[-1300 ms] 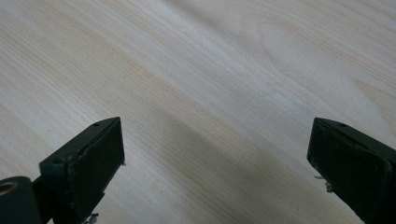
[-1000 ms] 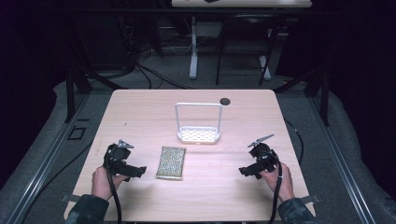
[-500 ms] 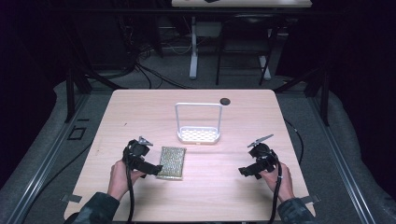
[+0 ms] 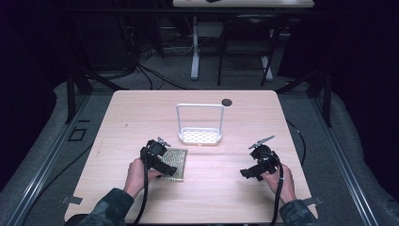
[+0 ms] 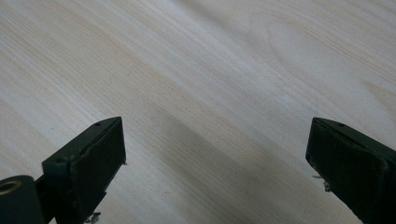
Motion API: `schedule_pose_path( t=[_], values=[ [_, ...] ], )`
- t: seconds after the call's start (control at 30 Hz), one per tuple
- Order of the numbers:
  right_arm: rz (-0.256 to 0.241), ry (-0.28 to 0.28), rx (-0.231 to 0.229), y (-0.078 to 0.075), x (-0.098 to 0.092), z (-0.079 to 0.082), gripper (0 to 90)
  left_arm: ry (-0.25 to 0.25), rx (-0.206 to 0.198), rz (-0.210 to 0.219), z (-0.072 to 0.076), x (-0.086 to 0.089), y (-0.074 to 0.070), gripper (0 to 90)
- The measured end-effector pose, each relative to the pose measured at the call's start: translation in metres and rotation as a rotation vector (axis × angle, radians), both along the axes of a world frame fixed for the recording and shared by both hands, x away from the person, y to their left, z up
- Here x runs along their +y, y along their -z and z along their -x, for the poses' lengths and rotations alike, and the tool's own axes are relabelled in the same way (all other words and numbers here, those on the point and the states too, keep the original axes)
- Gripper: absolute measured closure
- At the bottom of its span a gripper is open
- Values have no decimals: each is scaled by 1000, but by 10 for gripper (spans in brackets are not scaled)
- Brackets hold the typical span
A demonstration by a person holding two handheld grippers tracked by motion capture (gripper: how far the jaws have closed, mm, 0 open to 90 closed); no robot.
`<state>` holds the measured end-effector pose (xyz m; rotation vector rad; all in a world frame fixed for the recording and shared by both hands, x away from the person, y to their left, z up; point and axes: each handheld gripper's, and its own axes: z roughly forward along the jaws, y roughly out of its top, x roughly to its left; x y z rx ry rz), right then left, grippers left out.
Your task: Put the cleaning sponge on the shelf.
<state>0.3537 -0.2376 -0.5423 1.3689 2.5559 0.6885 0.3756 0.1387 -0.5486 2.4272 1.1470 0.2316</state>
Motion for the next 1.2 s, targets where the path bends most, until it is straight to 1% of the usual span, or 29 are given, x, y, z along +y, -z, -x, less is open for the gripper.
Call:
schedule_pose_path(
  t=[0.13,0.2,0.23,0.27,0.3,0.33,0.37,0.4,0.43,0.5,0.6,0.73,0.8,0.83,0.9,0.93,1.03,1.07,1.1,1.13,1.17,1.2],
  values=[
    [-4,0,3,0,0,0,43,5,23,-3,-3,-3,7,39],
    [-8,1,5,0,0,0,44,7,35,21,-3,-3,8,67],
    [-9,1,4,-1,0,1,44,9,36,35,-3,-2,8,92],
    [-9,1,4,-1,0,1,44,9,36,35,-3,-2,8,126],
    [-8,0,7,-1,0,1,44,6,39,49,-3,-2,8,159],
    [-9,1,5,0,0,1,44,-3,50,68,-3,0,9,177],
    [-4,-2,4,0,0,0,45,-3,50,68,-3,0,9,190],
    [-1,-4,0,0,0,0,45,-4,65,94,-4,1,10,218],
    [-2,-4,1,0,0,0,45,-4,66,97,-4,2,10,243],
    [1,-6,4,-1,0,0,45,-1,62,93,-3,1,9,281],
    [-7,0,6,0,1,1,45,-6,57,91,-1,0,9,313],
    [-8,-1,7,0,1,1,45,1,50,84,-1,-1,9,364],
    [-8,-1,7,0,1,1,46,1,47,80,0,-1,8,403],
    [-8,-1,7,0,1,1,46,2,45,80,0,-1,8,403],
    [-4,-7,10,-1,2,1,46,6,45,78,0,-1,8,442],
    [-3,-10,2,0,2,1,46,15,37,74,1,-2,8,455],
    [-1,-12,7,0,2,1,46,23,35,71,1,-2,7,501],
    [-1,-12,7,0,2,1,46,27,33,72,2,-3,7,501],
    [6,-20,6,0,2,1,46,33,33,72,2,-3,7,539],
    [0,-15,7,0,2,1,46,45,30,72,3,-4,7,558],
    [3,-17,7,0,2,0,46,45,30,72,3,-4,7,576],
    [3,-16,6,0,2,0,46,54,21,68,5,-6,7,591]
  ],
)
